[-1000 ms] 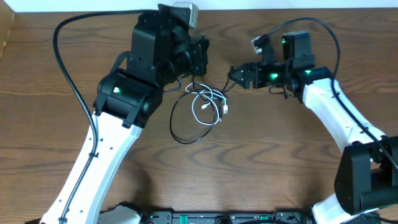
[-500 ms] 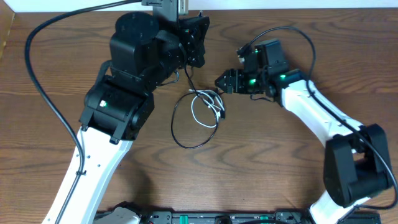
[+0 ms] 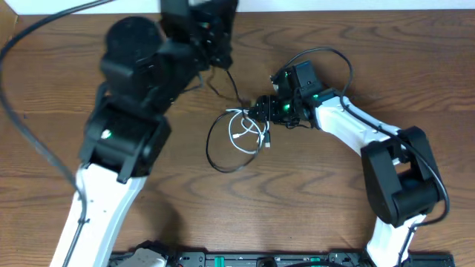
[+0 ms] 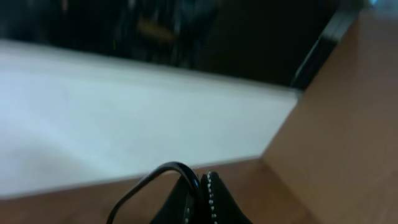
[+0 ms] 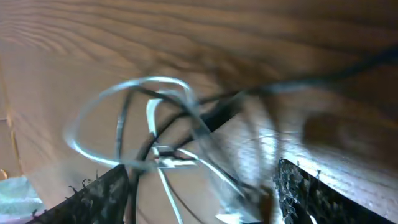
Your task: Untangle cables
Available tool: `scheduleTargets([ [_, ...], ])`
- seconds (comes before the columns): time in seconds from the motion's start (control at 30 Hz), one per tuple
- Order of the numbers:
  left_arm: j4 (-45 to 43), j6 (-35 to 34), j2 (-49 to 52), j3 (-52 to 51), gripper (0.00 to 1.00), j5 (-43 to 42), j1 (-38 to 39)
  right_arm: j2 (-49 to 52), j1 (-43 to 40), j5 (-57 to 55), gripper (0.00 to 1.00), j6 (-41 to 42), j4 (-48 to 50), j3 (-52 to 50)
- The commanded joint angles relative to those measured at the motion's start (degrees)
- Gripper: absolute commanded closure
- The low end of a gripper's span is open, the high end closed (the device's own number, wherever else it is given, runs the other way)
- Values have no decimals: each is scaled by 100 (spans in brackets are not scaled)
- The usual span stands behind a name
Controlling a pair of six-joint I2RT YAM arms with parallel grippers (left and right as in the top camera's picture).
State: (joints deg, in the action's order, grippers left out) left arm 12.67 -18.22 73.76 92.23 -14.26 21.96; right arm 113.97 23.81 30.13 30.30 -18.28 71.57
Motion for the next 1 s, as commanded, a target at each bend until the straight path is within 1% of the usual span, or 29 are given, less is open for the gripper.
scheduleTargets([
  [0.0, -232, -11, -439, 17, 92, 2, -249, 345, 17, -76, 29, 98, -33, 0],
  [0.23, -146, -13, -861, 17, 93, -2, -940, 717, 17, -225, 32, 120, -52, 0],
  [0.4, -83, -11, -1001, 17, 92, 2, -1425, 739, 2, -647, 32, 184, -173, 0],
  [0.57, -149, -26, -1056, 17, 92, 122, -2166, 739, -96, -669, 32, 203, -278, 0],
  [0.6, -81, -79, -1056, 17, 92, 74, -2297, 739, -116, -667, 32, 203, -273, 0],
  [0.63, 44, -131, -1049, 17, 93, -35, -2406, 739, -129, -669, 29, 195, -260, 0],
  [0.7, 245, -138, -1005, 17, 93, -157, -2490, 739, -168, -667, 27, 76, -229, 0],
  [0.8, 433, 282, -909, 17, 93, 4, -2640, 739, -243, -664, 27, 42, -332, 0],
  [0.87, 584, 295, -868, 17, 93, 76, -2761, 739, -262, -662, 27, 24, -402, 0],
  [0.9, 717, 295, -852, 17, 93, -26, -2809, 739, -262, -658, 27, 22, -402, 0],
  [0.97, 1086, 470, -787, 17, 92, -632, -2826, 739, -262, -549, 27, -129, -354, 0],
])
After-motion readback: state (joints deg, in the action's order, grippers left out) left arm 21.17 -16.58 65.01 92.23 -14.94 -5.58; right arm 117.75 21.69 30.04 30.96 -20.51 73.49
